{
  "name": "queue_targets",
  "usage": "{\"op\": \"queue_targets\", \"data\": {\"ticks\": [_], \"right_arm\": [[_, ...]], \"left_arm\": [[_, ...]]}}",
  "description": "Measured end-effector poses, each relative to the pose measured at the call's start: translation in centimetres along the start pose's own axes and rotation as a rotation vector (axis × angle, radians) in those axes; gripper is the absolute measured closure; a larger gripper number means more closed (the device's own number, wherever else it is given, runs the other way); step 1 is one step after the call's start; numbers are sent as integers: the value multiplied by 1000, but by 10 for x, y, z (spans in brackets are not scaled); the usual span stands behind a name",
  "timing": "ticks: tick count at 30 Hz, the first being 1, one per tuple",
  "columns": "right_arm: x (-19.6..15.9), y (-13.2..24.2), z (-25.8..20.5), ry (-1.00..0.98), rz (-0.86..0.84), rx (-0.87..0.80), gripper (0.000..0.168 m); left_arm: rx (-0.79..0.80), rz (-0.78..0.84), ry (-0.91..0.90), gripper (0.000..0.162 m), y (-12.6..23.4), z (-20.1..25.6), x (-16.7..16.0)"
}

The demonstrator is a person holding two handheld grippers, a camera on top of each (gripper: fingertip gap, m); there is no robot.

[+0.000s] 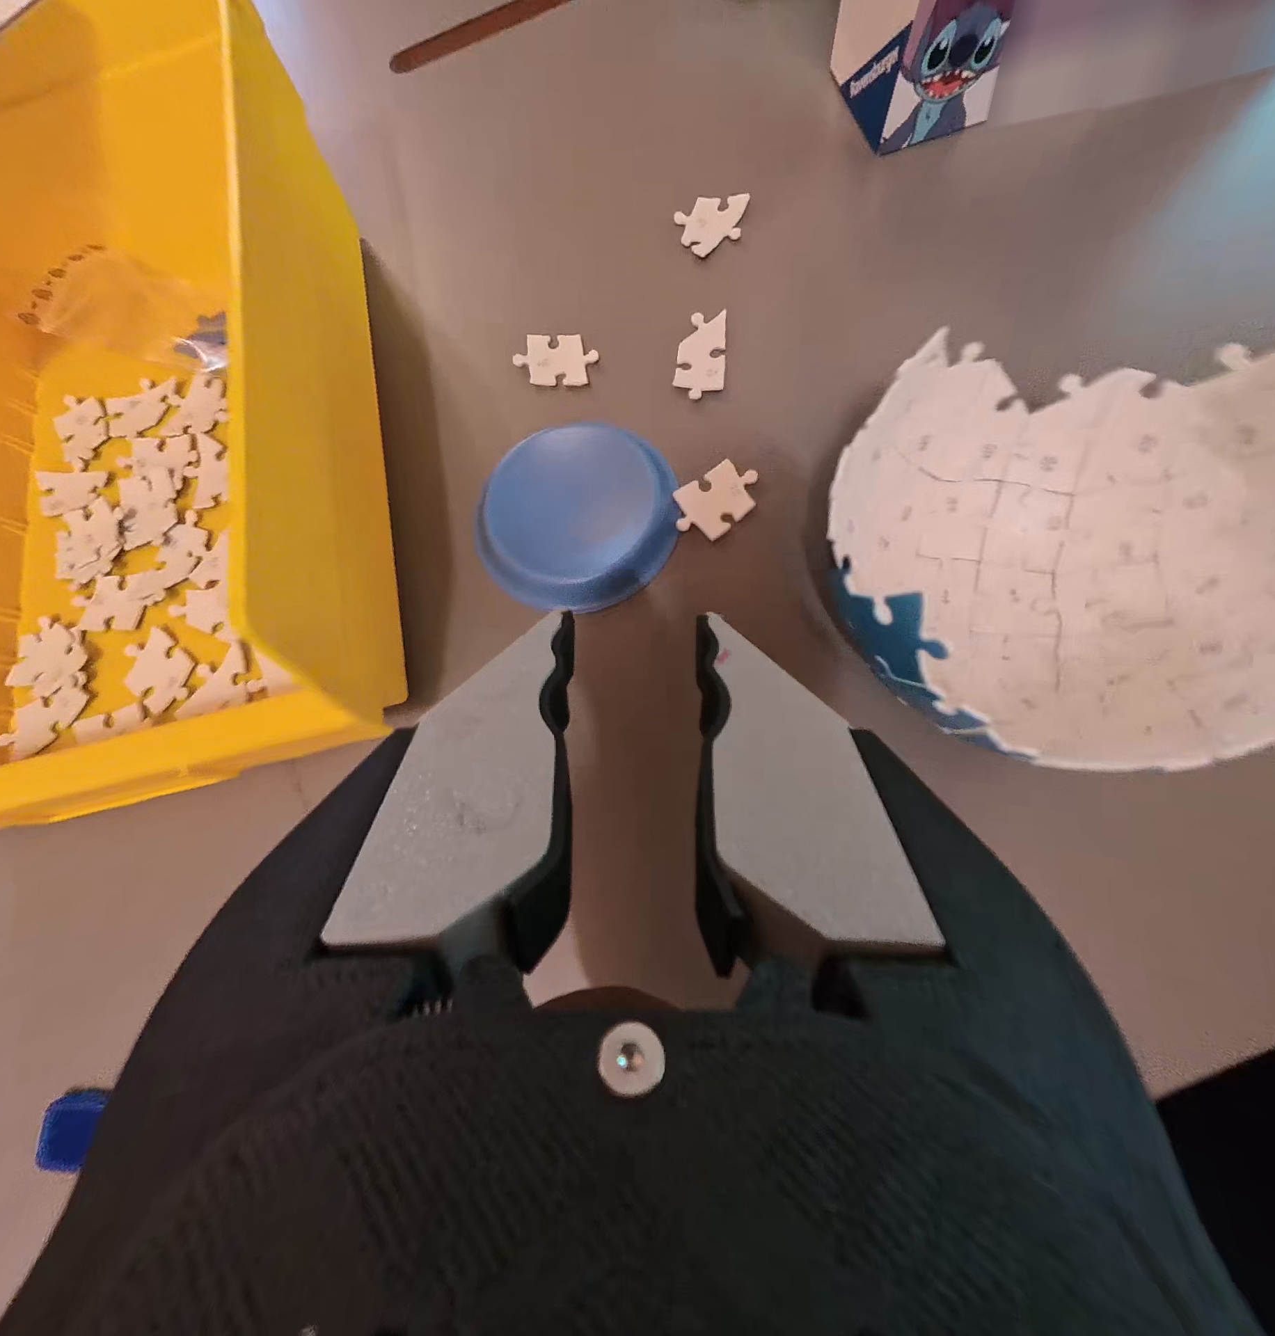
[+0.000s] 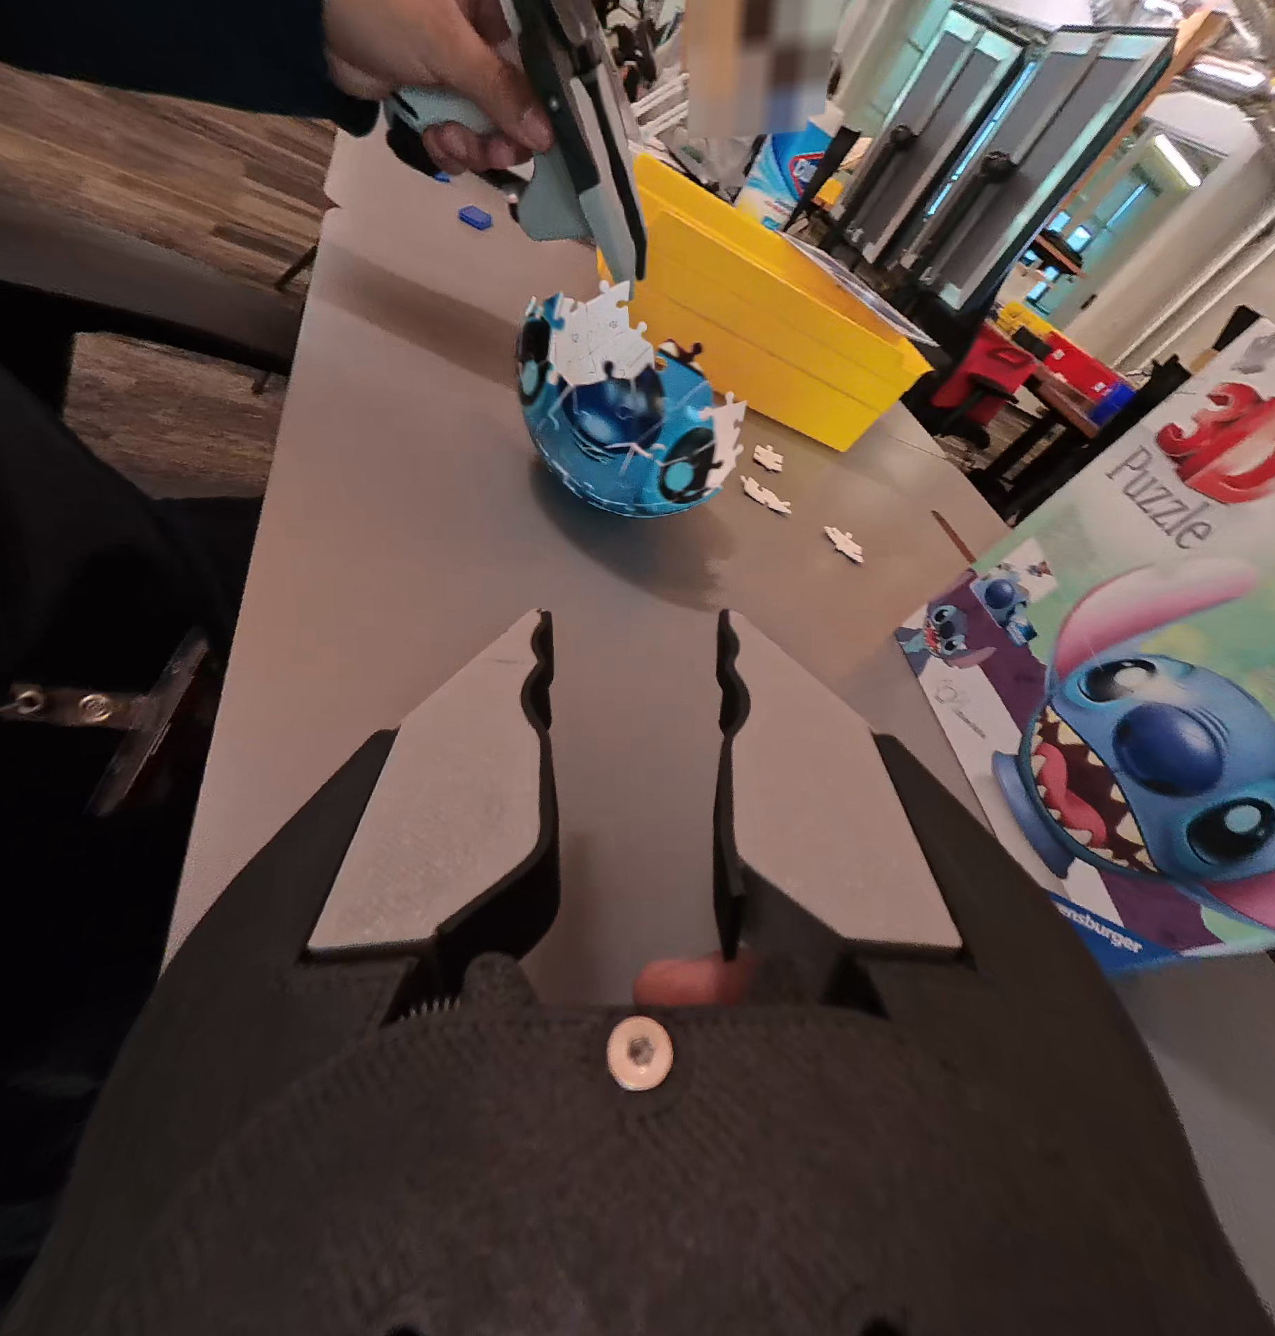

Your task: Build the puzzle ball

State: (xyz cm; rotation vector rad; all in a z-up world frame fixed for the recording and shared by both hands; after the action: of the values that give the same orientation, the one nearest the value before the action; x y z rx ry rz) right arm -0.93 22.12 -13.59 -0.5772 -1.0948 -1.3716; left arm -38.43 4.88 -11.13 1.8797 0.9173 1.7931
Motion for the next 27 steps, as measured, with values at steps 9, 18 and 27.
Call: {"op": "queue_targets", "data": {"ticks": [9, 18, 27], "right_arm": [[-6, -1, 6, -11, -32, -46, 126], [-25, -9, 23, -91, -114, -93, 126], [-37, -19, 34, -168, -157, -117, 125]], "left_arm": [[-35, -51, -11, 131, -32, 21, 4], [-191, -7, 71, 131, -54, 29, -9], [-328, 25, 73, 134, -65, 47, -10]]}}
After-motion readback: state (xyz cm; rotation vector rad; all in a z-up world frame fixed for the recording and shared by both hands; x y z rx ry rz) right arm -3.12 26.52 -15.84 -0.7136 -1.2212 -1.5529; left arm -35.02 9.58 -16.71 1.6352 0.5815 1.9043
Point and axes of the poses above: each gripper's, where its closed fingertips meet, y back along the fingers, x out of its top, z = x × y across the jaws, the point moved 10 cm from there along y, back along the fingers
